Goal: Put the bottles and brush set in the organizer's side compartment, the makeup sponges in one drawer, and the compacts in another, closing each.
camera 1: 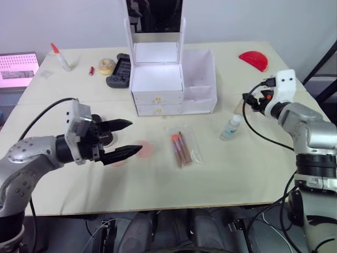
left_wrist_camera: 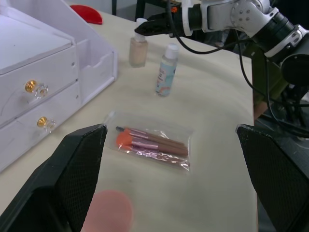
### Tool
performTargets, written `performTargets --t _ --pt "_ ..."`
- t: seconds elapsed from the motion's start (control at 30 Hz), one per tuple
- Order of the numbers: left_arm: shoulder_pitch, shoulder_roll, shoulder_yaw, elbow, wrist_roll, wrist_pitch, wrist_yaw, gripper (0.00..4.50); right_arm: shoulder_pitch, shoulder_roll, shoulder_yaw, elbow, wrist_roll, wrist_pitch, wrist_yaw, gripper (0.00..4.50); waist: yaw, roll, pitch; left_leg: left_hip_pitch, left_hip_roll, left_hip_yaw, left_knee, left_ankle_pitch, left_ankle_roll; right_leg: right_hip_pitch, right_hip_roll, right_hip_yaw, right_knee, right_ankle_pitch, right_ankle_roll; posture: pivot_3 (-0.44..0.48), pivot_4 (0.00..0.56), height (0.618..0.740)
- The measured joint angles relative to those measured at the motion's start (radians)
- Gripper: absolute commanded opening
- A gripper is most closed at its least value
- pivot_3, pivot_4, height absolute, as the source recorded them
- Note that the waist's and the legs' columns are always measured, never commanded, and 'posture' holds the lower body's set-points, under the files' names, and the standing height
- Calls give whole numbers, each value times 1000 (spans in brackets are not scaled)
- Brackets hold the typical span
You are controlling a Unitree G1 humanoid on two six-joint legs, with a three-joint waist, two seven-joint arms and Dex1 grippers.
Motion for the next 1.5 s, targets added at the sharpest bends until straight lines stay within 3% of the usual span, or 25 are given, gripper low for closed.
performTargets --t 0.1,0.6,0.93,1.1,1.5 --pt "1 0 0 -2 0 -1 2 4500 -8 3 3 13 -4 -14 9 700 -1 0 0 0 0 0 0 0 0 0 0 0 0 0 0 0 150 738" --pt "19 0 0 -9 0 -5 17 4500 -39 19 0 -30 23 4 70 688 -17 2 1 0 0 0 -1 0 0 -1 0 0 0 0 0 0 150 738" --pt "21 0 1 -4 0 -5 28 4500 -291 92 12 -220 181 197 112 688 -15 2 1 0 0 -1 -1 0 0 -1 0 0 1 0 1 0 150 738" --pt "20 0 1 -4 0 -5 35 4500 -305 155 97 -213 168 210 96 688 -14 2 1 -1 0 -1 -1 0 0 -2 0 0 1 0 1 0 150 738" --pt "20 0 1 -4 -2 -6 50 4500 -284 174 194 -69 28 65 101 688 -19 2 1 -1 0 0 -2 0 0 -3 0 0 2 0 1 0 150 738"
